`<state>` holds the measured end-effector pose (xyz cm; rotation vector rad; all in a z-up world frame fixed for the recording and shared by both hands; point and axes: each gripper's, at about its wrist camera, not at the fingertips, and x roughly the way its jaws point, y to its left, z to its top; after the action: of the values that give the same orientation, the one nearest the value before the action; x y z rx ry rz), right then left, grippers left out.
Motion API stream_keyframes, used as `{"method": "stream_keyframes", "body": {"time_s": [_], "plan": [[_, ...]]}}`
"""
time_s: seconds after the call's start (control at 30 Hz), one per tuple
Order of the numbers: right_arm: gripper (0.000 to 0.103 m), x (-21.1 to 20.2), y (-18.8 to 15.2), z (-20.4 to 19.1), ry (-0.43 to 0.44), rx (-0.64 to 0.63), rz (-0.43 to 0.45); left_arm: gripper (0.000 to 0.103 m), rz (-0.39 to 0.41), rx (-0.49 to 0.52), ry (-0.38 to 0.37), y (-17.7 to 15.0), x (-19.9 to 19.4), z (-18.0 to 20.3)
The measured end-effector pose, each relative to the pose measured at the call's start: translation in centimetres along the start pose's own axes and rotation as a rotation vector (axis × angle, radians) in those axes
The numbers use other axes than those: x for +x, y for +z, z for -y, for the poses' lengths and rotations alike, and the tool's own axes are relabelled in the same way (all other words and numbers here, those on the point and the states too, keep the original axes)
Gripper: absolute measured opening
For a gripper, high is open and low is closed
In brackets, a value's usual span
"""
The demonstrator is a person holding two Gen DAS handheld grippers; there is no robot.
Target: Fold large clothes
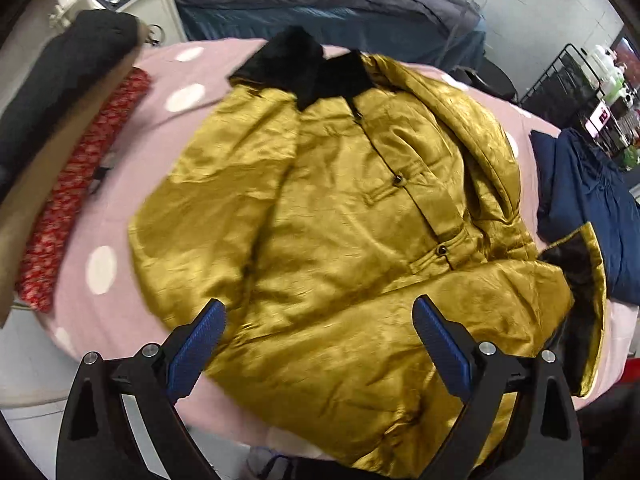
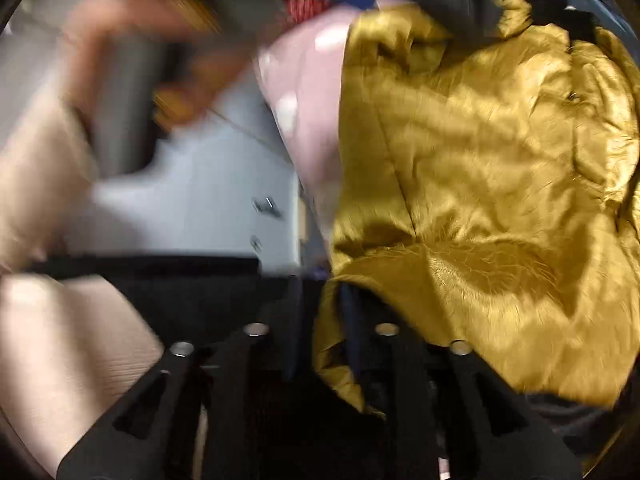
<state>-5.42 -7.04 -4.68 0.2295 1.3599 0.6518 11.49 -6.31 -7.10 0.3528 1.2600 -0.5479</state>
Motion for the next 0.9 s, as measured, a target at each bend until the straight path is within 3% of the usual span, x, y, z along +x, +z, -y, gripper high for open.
{"method": "stream_keyframes", "body": {"time_s": [0.07,0.13,0.17,0.27,0.3,0.37,0.43,0.53,0.6,0.67,0.73,0.8,0.9], "plan": [[0.071,-3.4,-0.3,0.4,0.018,0.020,0.108,0.092,-0.044,0.033,0.018,0.2,2.3,1.1],[0.072,-7.5,-0.7,1.9,-0.016,0.056,0.231,0.089,-0.110,0.083,0.043,-0.2,5.1,2.3],[0.072,-9.1,-1.1,3.0,-0.075,0.084,0.275,0.086,-0.144,0.100,0.052,-0.7,6.0,2.6],[0.072,-12.7,-2.7,7.1,-0.361,0.235,0.371,0.084,-0.226,0.209,0.018,-3.6,7.7,4.7],[0.072,-14.0,-4.2,9.3,-0.470,0.326,0.401,0.084,-0.245,0.276,0.041,-5.0,8.2,5.4],[0.072,-15.5,-6.7,13.1,-0.566,0.504,0.421,0.084,-0.291,0.430,0.105,-8.6,9.5,6.6],[0.072,-16.5,-9.8,17.1,-0.546,0.700,0.461,0.083,-0.314,0.470,0.100,-10.8,10.0,6.5],[0.072,-16.4,-14.2,21.9,-0.421,0.951,0.472,0.082,-0.385,0.436,0.050,-13.8,10.1,4.9],[0.072,-14.7,-15.7,23.5,-0.281,1.017,0.439,0.083,-0.390,0.454,0.065,-15.2,9.6,3.7],[0.072,-11.2,-15.2,22.7,-0.147,0.928,0.316,0.083,-0.416,0.429,0.060,-16.1,9.3,2.2],[0.072,-6.7,-14.3,20.7,-0.129,0.791,0.114,0.084,-0.451,0.372,0.049,-16.7,9.1,0.3],[0.072,-2.3,-14.1,18.1,-0.142,0.657,-0.086,0.085,-0.500,0.335,0.087,-17.5,9.6,-1.7],[0.072,1.5,-15.1,15.9,-0.185,0.553,-0.252,0.084,-0.496,0.265,0.118,-18.0,9.1,-4.3]]}}
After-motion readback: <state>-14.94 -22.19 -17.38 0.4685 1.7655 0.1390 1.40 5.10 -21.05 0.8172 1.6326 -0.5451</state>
